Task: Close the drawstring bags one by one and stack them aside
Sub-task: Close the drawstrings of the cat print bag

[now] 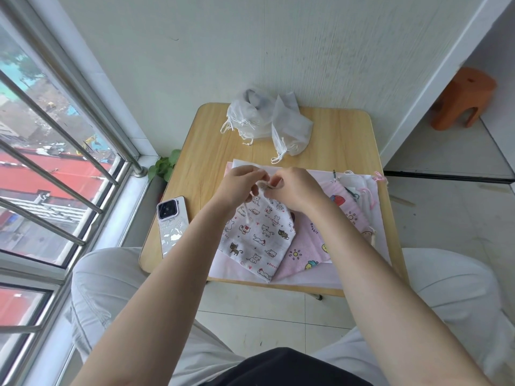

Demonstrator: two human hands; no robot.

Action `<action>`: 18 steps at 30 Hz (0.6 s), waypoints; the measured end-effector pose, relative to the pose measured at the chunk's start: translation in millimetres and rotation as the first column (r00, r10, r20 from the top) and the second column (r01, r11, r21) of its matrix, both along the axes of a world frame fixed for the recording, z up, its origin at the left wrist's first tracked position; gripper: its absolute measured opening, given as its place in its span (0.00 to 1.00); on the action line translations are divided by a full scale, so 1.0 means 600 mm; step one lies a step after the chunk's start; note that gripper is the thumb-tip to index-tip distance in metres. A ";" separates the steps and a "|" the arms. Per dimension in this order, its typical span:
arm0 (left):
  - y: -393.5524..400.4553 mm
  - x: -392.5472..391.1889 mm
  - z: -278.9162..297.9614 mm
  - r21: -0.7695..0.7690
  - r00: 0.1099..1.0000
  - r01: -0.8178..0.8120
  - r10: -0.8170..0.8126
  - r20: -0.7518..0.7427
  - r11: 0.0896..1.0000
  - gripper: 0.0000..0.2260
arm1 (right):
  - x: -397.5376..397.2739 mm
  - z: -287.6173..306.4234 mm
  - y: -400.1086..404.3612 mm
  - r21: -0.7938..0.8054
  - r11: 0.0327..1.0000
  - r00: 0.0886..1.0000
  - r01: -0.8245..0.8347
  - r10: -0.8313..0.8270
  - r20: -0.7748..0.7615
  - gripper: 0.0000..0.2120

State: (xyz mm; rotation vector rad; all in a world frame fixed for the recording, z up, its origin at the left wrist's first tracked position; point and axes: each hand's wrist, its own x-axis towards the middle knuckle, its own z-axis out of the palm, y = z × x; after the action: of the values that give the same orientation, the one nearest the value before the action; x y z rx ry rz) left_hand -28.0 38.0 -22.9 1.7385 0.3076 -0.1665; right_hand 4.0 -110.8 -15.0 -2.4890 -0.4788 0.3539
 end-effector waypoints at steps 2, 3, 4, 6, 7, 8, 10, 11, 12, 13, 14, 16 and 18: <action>-0.004 -0.001 -0.001 -0.047 0.999 0.040 -0.039 0.027 0.998 0.10 | -0.002 -0.002 0.003 0.016 1.000 1.000 -0.009 0.009 0.008 0.10; -0.006 -0.003 -0.002 -0.051 0.999 0.047 -0.046 0.030 0.998 0.10 | -0.004 -0.003 0.003 0.027 1.000 1.000 -0.009 0.009 0.003 0.09; -0.008 -0.003 -0.003 -0.040 0.999 0.041 -0.040 0.028 0.998 0.09 | -0.004 -0.003 0.002 0.043 0.999 1.000 -0.010 0.011 -0.016 0.09; -0.011 -0.005 -0.006 0.030 0.999 0.017 -0.018 0.041 0.999 0.09 | -0.002 -0.001 -0.005 0.070 0.997 0.994 -0.021 0.028 -0.103 0.10; -0.012 -0.006 -0.008 0.072 0.999 0.004 -0.008 0.053 0.997 0.08 | 0.000 0.002 -0.008 0.072 0.997 0.987 -0.035 0.046 -0.154 0.11; -0.012 -0.006 -0.010 0.100 0.998 -0.009 0.003 0.061 0.995 0.07 | 0.002 0.004 -0.012 0.059 0.997 0.978 -0.057 0.068 -0.197 0.12; -0.012 -0.004 -0.013 0.108 0.997 -0.050 0.044 0.056 0.993 0.05 | 0.009 0.008 -0.021 -0.034 0.994 0.963 -0.105 0.093 -0.252 0.10; -0.012 -0.004 -0.015 0.116 0.996 -0.073 0.067 0.052 0.991 0.06 | 0.012 0.009 -0.024 -0.092 0.989 0.960 -0.115 0.087 -0.267 0.10; -0.012 -0.004 -0.016 0.135 0.996 -0.080 0.075 0.046 0.988 0.07 | 0.015 0.011 -0.026 -0.130 0.985 0.958 -0.113 0.073 -0.276 0.11; -0.011 -0.004 -0.016 0.165 0.997 -0.069 0.064 0.034 0.984 0.08 | 0.018 0.012 -0.027 -0.141 0.984 0.957 -0.105 0.062 -0.282 0.12; -0.010 -0.004 -0.015 0.193 0.999 -0.039 0.037 0.018 0.980 0.07 | 0.019 0.015 -0.028 -0.131 0.987 0.957 -0.091 0.051 -0.285 0.13; -0.009 -0.006 -0.010 0.238 0.999 0.049 -0.045 -0.024 0.970 0.09 | 0.021 0.022 -0.027 -0.042 0.999 0.957 -0.033 0.020 -0.291 0.14; -0.006 -0.006 -0.007 0.285 0.988 0.155 -0.144 -0.058 0.946 0.10 | 0.022 0.025 -0.024 0.145 0.987 0.951 0.062 -0.014 -0.308 0.15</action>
State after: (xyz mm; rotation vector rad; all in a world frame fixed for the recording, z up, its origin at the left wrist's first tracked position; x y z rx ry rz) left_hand -31.5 34.4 -27.0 2.0525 0.2344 -0.2746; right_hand 17.2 -125.0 0.3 -2.2382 -0.3161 0.6512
